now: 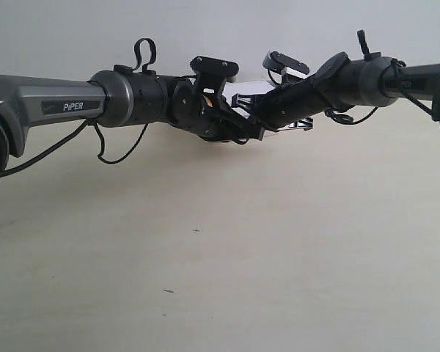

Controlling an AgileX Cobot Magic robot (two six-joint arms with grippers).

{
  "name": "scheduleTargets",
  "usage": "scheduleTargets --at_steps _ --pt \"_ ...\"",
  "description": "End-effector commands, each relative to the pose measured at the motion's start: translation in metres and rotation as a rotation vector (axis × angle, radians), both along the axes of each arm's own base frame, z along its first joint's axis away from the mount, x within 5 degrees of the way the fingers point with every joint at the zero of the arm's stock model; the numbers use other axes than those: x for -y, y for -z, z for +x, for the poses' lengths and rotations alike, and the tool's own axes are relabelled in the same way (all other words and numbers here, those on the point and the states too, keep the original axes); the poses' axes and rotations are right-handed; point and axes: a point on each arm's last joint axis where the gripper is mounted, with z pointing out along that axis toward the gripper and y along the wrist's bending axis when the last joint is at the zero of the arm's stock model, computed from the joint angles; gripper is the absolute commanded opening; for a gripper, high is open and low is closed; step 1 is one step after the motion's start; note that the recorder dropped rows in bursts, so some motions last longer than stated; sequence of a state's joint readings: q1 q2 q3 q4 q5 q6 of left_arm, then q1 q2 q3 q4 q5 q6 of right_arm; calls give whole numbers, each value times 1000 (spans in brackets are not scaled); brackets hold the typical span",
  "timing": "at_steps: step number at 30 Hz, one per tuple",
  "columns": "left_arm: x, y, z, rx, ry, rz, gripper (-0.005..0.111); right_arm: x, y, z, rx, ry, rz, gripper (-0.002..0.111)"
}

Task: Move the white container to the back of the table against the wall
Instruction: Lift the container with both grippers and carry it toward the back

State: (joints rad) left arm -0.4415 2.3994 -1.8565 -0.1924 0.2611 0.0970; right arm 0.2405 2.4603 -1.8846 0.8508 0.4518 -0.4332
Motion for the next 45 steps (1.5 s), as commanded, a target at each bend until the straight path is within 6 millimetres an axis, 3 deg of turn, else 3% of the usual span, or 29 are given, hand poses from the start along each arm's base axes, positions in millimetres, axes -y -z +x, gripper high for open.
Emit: scheduleTargets --at_steps 1,7,13,30,39,45 --pt "-1 -9 1 20 1 -3 0 -1 5 3 21 24 0 0" --pt "-1 -9 1 20 1 -3 0 -4 21 7 -18 37 46 0" --pt "-2 -9 2 17 -2 -4 0 -7 11 17 28 52 73 0" --pt "-10 -9 5 14 -22 -12 0 -2 10 23 83 107 55 0" --pt "-10 -14 3 -3 -17 -7 0 -7 13 16 19 29 60 0" --pt "-12 -30 -1 -17 -8 -3 0 -13 13 5 -80 -70 87 0"
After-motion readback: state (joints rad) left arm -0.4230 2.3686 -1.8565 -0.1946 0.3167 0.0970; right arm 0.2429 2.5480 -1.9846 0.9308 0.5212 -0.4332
